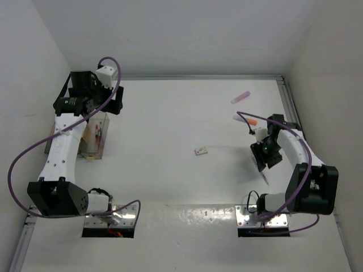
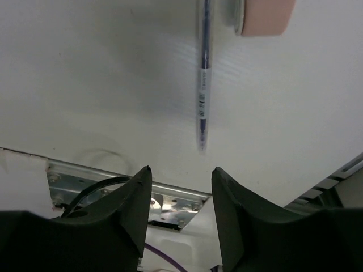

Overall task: Sort the stationery into containers
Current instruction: Pick up the pen from the center of the board.

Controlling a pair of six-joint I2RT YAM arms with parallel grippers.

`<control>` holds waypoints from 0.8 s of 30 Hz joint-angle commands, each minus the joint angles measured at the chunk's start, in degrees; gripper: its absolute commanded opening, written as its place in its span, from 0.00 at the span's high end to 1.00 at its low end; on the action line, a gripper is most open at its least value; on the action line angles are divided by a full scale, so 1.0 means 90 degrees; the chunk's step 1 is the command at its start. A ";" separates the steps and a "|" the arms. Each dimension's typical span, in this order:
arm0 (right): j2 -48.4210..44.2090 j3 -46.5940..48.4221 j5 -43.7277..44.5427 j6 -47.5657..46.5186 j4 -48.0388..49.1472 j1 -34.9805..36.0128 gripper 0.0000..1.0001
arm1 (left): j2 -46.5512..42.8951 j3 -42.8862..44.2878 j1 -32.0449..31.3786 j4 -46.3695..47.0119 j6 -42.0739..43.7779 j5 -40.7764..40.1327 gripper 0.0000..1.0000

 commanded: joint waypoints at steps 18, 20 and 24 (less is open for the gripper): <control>0.0448 -0.1296 0.0474 0.0367 0.2385 -0.0040 0.55 | -0.0247 -0.0348 -0.0151 0.0420 -0.0248 0.0381 0.09; 0.0555 -0.1316 0.0551 0.0357 0.2474 -0.0040 0.56 | -0.0247 -0.0348 -0.0161 0.0450 -0.0248 0.0372 0.09; 0.0673 -0.1443 0.0649 0.0298 0.2913 -0.0040 0.59 | -0.0208 -0.0387 -0.0161 0.0460 -0.0287 0.0353 0.09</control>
